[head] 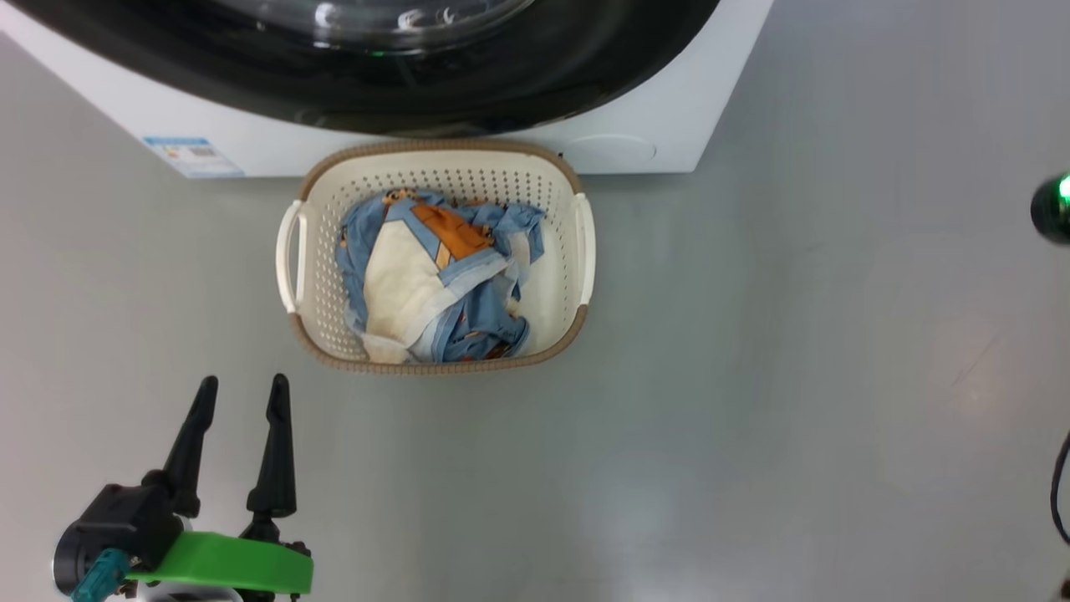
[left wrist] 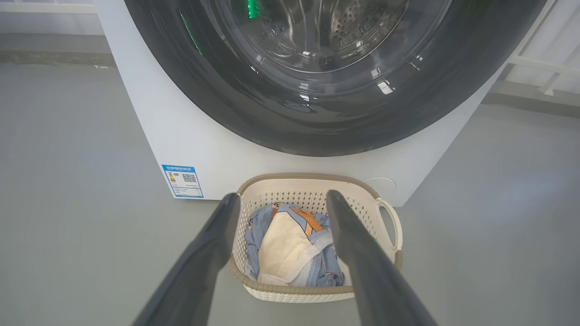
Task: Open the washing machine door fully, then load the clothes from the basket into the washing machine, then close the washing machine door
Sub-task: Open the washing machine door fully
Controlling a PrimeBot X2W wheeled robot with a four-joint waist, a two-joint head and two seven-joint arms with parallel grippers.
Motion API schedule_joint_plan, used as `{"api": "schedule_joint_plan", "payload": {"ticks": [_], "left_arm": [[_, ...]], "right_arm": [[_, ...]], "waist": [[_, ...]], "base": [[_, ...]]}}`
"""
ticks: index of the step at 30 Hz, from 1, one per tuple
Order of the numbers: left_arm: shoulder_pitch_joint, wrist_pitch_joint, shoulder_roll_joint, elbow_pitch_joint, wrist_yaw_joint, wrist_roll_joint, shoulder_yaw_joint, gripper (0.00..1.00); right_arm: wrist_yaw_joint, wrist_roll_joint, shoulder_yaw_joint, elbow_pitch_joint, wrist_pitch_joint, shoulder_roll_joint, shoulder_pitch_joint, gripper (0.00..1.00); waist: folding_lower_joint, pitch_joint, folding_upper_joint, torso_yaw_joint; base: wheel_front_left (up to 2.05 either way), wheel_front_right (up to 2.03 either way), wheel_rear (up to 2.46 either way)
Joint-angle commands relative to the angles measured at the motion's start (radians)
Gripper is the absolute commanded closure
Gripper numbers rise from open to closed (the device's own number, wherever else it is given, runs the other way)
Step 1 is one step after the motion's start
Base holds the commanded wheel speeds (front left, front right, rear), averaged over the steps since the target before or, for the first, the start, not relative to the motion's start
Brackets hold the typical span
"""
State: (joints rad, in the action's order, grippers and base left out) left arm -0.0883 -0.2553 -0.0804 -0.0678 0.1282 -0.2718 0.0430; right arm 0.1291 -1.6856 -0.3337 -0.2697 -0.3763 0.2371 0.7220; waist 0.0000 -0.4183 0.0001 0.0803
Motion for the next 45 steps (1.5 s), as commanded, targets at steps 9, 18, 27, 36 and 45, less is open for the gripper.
{"api": "schedule_joint_plan", "payload": {"ticks": [9, 18, 27, 36, 45], "left_arm": [[-0.018, -0.006, -0.011, 0.039, 0.003, 0.008, -0.024, 0.0], [-0.028, -0.006, -0.004, 0.052, 0.003, 0.01, -0.009, 0.0], [-0.024, -0.006, 0.012, 0.07, 0.003, 0.009, -0.008, 0.0], [-0.029, -0.006, 0.024, 0.087, 0.003, -0.001, 0.008, 0.0], [-0.026, -0.006, 0.029, 0.097, 0.003, -0.008, 0.016, 0.0]], "right_arm": [[0.002, 0.061, 0.043, -0.005, -0.097, -0.021, 0.153, 1.0], [0.002, 0.096, 0.073, -0.05, -0.134, -0.027, 0.253, 1.0], [0.002, 0.121, 0.094, -0.08, -0.144, -0.02, 0.322, 1.0], [0.002, 0.134, 0.121, -0.086, -0.148, -0.006, 0.363, 1.0], [0.002, 0.136, 0.14, -0.093, -0.147, 0.011, 0.396, 1.0]], "waist": [[0.0, -0.08, -0.0001, 0.051], [0.0, -0.122, -0.0001, 0.083], [0.0, -0.15, -0.0001, 0.12], [0.0, -0.18, -0.0001, 0.162], [0.0, -0.209, -0.0001, 0.191]], "base": [[0.0, 0.0, 0.0], [0.0, 0.0, 0.0], [0.0, 0.0, 0.0], [0.0, 0.0, 0.0], [0.0, 0.0, 0.0]]}}
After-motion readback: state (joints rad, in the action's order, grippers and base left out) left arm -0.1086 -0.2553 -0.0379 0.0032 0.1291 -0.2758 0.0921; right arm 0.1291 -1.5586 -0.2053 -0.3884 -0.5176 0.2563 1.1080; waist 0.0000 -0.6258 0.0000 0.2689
